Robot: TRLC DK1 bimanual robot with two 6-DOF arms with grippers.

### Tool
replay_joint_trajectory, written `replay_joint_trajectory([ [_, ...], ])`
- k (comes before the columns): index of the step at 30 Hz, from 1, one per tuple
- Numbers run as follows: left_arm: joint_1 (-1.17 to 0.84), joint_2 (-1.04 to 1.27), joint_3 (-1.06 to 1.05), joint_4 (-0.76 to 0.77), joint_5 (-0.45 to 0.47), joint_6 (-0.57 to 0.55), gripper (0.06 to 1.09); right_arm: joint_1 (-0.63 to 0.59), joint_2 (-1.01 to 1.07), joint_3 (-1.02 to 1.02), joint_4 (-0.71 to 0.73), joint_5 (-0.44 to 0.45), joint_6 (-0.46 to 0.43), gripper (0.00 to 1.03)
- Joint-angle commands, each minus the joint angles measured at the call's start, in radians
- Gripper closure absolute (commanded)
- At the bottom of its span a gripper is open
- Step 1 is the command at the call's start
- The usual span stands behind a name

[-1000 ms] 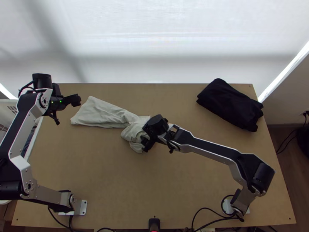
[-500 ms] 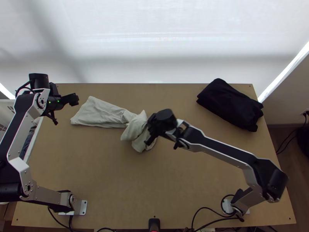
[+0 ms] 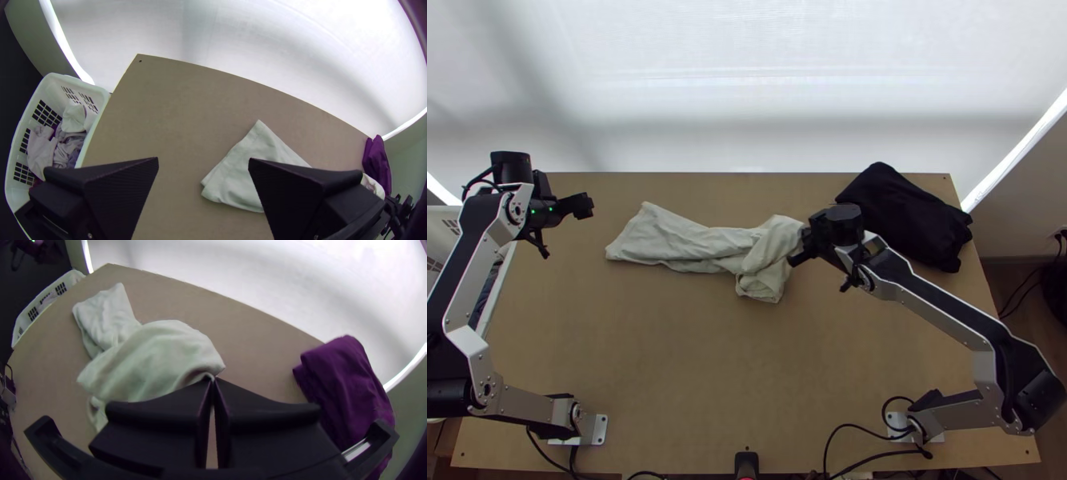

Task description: Fold the t-shirt

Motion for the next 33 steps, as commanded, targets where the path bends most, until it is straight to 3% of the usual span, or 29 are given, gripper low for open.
replay_joint_trajectory([
  [1,-0.013,-0.021,0.001,0.005,0.008,-0.011,0.10,-0.025,-0.003,-0.061,0.014,0.008,0.020,0.89],
  [4,-0.016,-0.021,0.004,0.005,0.008,-0.010,0.10,-0.044,-0.025,-0.058,0.014,0.008,0.034,0.53],
  [7,-0.016,-0.023,0.006,0.005,0.006,-0.008,0.10,-0.046,-0.074,-0.015,0.014,0.027,0.046,0.39],
  [11,-0.016,-0.029,0.007,0.005,0.008,-0.007,0.10,-0.006,-0.114,0.124,-0.073,0.045,0.131,0.37],
  [16,-0.016,-0.033,0.007,0.002,0.006,-0.005,0.10,0.051,0.067,0.486,-0.545,0.044,0.373,0.37],
  [25,-0.016,-0.030,0.032,-0.012,0.006,-0.001,0.10,0.149,0.432,0.926,-1.078,0.044,0.551,0.37],
  [27,-0.016,-0.027,0.044,-0.016,0.006,-0.001,0.10,0.164,0.488,0.980,-1.150,0.042,0.556,0.37],
  [33,-0.010,-0.023,0.059,-0.025,0.006,0.005,0.10,0.212,0.529,0.977,-1.171,0.008,0.556,0.37],
])
